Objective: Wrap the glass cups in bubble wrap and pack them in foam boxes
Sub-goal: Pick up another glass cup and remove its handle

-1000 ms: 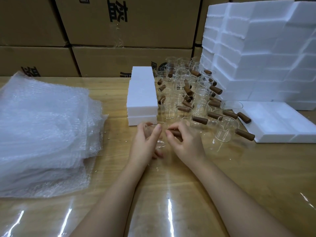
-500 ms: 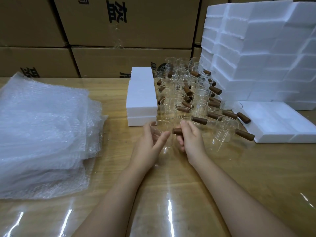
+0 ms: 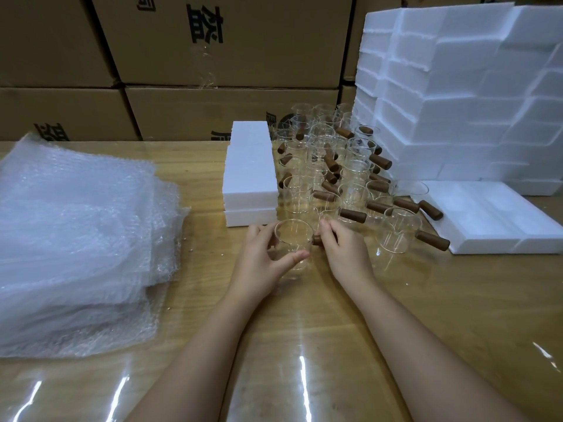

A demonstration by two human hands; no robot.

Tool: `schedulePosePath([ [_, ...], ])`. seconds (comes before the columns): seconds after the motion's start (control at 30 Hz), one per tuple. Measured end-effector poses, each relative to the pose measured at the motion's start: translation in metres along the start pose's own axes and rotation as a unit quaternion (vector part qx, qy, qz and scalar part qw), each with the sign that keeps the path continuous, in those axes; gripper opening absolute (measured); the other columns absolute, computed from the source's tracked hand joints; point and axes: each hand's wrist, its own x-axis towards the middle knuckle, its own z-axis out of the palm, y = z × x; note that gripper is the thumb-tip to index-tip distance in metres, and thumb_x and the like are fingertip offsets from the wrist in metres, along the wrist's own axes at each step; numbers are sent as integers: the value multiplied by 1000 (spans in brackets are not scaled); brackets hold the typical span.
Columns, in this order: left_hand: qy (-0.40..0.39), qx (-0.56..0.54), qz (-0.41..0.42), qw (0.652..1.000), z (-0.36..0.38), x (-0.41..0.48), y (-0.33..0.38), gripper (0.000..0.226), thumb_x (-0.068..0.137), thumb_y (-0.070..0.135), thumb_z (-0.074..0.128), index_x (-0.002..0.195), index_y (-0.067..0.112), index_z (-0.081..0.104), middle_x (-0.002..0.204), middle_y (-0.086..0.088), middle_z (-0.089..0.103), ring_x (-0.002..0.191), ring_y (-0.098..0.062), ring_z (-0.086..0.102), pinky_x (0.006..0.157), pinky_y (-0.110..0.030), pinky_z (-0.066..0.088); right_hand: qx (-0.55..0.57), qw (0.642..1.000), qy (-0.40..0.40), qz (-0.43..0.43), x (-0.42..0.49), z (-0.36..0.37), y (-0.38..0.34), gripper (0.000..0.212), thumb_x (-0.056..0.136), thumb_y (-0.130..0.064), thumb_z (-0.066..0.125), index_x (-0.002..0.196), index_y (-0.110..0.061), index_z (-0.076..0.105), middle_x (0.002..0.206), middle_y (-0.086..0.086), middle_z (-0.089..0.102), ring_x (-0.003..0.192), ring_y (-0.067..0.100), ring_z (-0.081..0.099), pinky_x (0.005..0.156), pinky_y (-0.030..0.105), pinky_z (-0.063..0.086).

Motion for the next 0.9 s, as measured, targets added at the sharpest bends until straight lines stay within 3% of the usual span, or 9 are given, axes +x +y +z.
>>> schedulePosePath([
  [0.1,-4,21,0,1000,0,2,-2,59,59,61,70,110,38,55,90,8,44,82,-5,49,79,-21,46,1,1000,-15,15,2,0,0,42,99,-35,41,84,-1,62,80,16,68,75,30,63,72,45,51],
  [0.27,0,38,-3,999,1,1,-3,64,61,51,81,116,25,61,95,10,48,88,-3,52,80,-20,47,0,999,-40,19,2,0,0,39,100,-33,40,84,-3,60,82,13,68,79,28,64,74,44,50],
  [0.43,-3,55,6,998,-1,0,-4,63,62,49,82,117,27,59,100,12,50,91,5,50,77,-12,41,21,998,-59,29,3,0,0,34,100,-30,40,83,-8,61,79,-4,67,78,15,63,69,25,44],
  [0.53,-18,61,-3,998,-2,-1,-3,67,62,57,76,120,29,57,103,13,49,93,8,48,77,-8,39,27,997,-58,39,3,1,1,34,100,-33,41,82,-11,61,79,-3,68,79,15,64,72,31,47],
  [0.67,-39,71,-9,997,-9,-7,4,64,66,73,57,119,36,53,105,20,49,95,2,53,83,-21,47,67,995,-47,62,3,1,1,31,98,-39,43,83,-20,61,78,-1,68,69,20,64,71,42,53],
  [0.77,42,132,6,990,-27,-5,13,60,79,63,49,120,20,58,108,7,56,95,-12,57,82,-32,48,95,992,-39,68,3,1,1,28,98,-41,42,79,-30,60,76,2,67,63,17,63,67,42,53],
  [0.9,215,343,142,903,-66,8,35,9,81,13,68,84,5,70,86,-13,63,76,-34,58,65,-39,40,111,990,-41,74,3,1,1,29,99,-42,41,77,-32,59,79,11,67,50,5,59,54,30,49],
])
